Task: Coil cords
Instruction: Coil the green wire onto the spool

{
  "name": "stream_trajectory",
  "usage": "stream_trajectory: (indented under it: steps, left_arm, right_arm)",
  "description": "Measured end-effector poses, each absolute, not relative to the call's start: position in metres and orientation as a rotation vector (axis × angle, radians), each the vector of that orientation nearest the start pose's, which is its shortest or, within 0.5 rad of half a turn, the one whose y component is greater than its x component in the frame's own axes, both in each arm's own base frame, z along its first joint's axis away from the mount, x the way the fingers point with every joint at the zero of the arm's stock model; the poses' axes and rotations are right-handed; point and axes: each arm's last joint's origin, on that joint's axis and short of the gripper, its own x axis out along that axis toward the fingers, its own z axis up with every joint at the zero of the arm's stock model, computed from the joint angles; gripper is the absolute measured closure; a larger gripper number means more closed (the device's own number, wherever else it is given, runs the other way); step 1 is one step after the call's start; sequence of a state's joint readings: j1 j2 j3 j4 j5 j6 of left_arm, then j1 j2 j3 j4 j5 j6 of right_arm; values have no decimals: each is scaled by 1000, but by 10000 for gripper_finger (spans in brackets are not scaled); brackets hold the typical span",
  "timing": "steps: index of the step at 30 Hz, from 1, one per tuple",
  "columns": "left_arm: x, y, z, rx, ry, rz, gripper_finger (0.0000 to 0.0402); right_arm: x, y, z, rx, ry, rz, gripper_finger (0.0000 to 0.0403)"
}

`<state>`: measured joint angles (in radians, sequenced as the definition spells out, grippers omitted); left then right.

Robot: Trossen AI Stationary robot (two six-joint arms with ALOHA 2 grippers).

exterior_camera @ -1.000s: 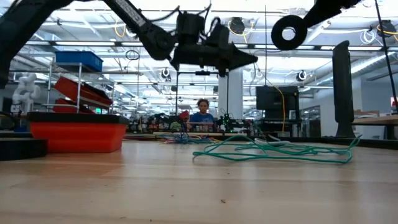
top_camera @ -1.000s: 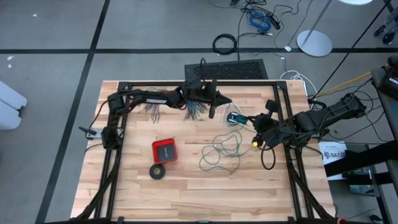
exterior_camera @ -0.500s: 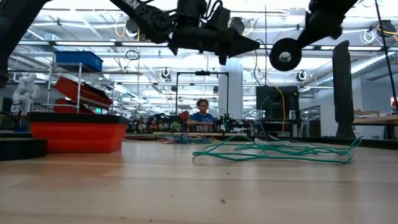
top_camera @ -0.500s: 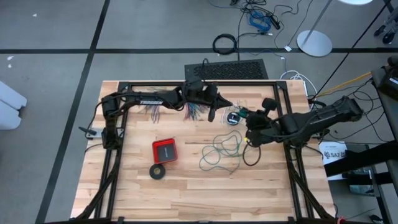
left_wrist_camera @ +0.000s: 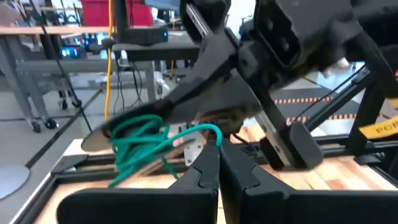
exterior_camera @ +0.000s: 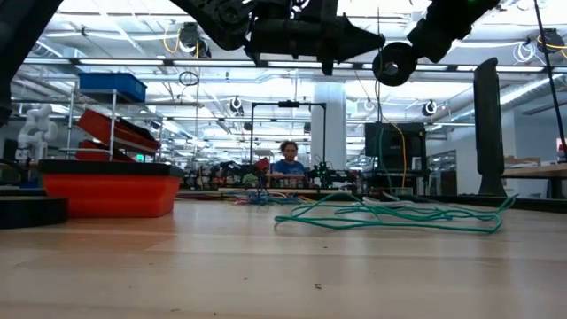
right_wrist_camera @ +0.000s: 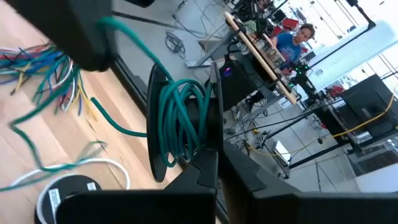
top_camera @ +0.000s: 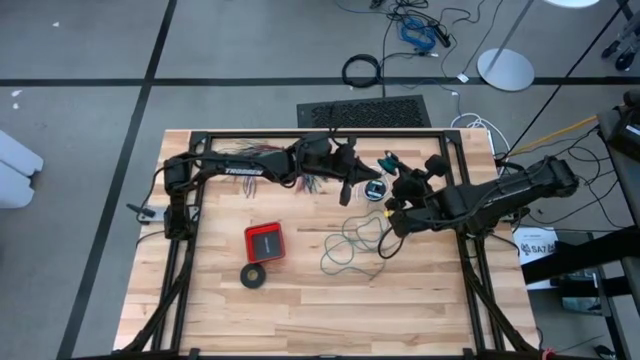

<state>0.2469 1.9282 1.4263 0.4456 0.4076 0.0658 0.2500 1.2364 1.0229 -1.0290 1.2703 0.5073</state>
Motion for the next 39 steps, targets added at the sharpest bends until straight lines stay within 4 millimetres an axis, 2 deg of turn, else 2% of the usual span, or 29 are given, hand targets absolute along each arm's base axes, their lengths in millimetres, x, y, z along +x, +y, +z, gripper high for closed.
stream_trajectory:
  steps: [13,21,27,39]
  left_arm:
    - [447,74,279,59,27,-158,402]
    - [452,68,275,60,1,-94,401]
    - [455,64,273,46,-20,-30,386]
    - [455,59,280,102,-85,33,379]
  right_arm:
    - [217,27,291,-417,578,-1088,403]
    - [222,28,294,-356,519,-1094,403]
    - [225,28,296,-291,444,-1124,403]
    - [223,34,300,-204,264,-1210,403]
